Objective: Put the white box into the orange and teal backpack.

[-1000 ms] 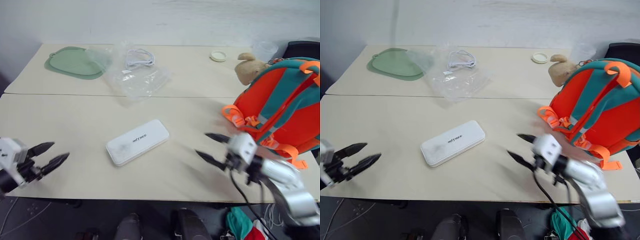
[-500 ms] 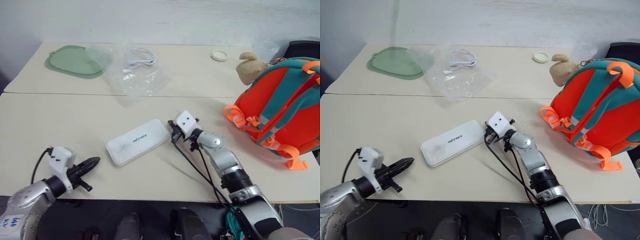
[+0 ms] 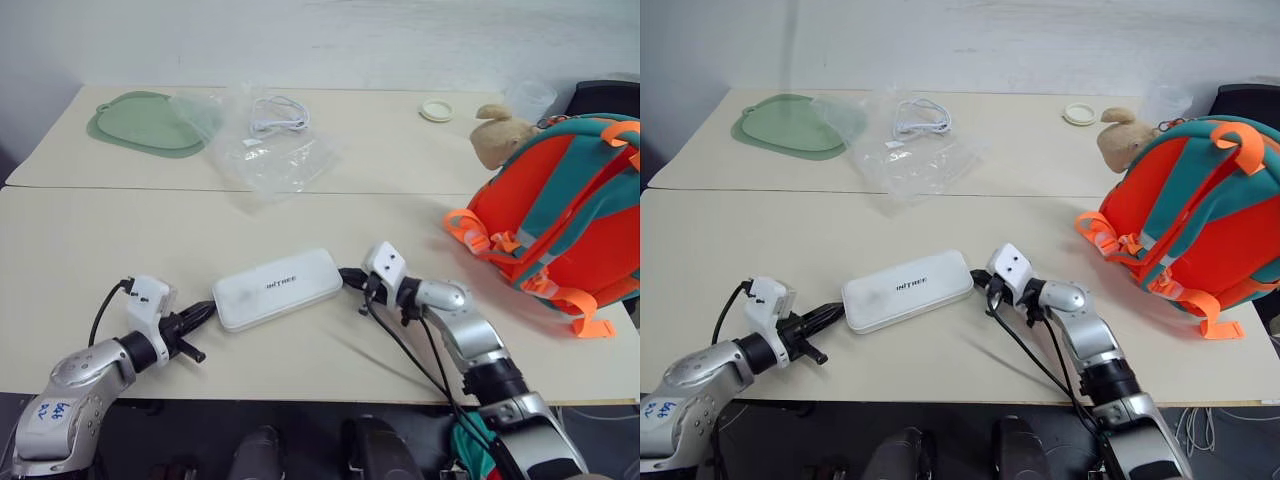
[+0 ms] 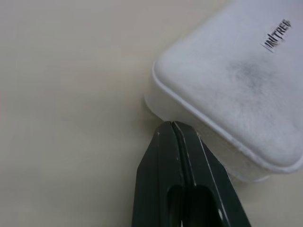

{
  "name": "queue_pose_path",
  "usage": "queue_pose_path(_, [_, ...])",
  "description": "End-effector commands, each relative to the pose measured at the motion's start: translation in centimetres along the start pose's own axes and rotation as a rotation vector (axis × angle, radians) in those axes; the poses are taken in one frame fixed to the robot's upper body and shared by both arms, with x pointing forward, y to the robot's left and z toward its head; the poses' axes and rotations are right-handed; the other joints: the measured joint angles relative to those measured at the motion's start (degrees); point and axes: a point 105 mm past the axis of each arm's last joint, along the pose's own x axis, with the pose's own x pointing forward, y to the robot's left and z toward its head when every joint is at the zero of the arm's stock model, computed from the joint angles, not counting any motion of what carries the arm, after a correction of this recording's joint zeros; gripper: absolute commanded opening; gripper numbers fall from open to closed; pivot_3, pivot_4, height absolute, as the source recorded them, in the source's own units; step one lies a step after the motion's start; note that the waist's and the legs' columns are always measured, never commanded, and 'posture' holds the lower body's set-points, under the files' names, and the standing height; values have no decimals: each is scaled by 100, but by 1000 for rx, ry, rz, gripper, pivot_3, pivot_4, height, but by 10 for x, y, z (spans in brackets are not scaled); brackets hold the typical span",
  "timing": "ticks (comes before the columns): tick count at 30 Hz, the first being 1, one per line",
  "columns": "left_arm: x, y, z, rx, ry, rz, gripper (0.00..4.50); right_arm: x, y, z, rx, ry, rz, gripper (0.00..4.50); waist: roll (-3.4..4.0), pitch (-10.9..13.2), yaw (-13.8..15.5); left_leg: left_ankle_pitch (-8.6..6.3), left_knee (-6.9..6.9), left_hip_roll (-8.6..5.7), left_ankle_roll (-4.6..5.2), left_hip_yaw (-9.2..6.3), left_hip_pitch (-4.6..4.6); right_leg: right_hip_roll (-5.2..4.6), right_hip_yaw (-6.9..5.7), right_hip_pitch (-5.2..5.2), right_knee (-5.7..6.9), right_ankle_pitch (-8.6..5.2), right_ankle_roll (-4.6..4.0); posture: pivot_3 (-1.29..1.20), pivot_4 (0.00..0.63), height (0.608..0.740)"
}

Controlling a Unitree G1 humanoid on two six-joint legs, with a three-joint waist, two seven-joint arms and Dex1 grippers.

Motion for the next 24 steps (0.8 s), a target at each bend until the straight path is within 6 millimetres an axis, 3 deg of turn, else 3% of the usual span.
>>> queue_pose_path(1, [14, -15, 7, 51, -2, -96, 12, -6, 21, 14, 1, -45, 105, 0, 0, 0, 3, 0, -1, 0, 0, 0, 0, 0, 0, -1, 0, 0, 0, 0, 150, 740])
queue_pose_path(8, [37, -31, 8, 93, 20, -209, 12, -35, 33, -2, 29, 69, 115, 0, -1, -1, 101, 1, -1, -1, -1, 0, 2, 0, 0, 2, -4, 0, 0, 0, 150, 740])
queue_pose_path(14, [34, -19, 6, 69, 41, -198, 12, -49, 31, -1, 26, 96, 69, 0, -1, -1, 115, 0, -1, -1, 0, 0, 4, -1, 0, 4, -6, 0, 0, 0, 150, 740])
queue_pose_path(20, [11, 14, 15, -143, 111, -226, 1800, -53, 24, -2, 13, 105, 38, 0, 1, 1, 107, 1, -2, 0, -2, 0, 4, 2, -1, 2, -5, 0, 0, 0, 150, 740])
queue_pose_path(24, [3, 10, 23, -405, 266, -387, 3050, -50, 21, -2, 3, 105, 43, 0, -1, 1, 101, 3, 2, -2, -5, -3, 0, 2, -4, -1, -3, 0, 0, 0, 150, 740])
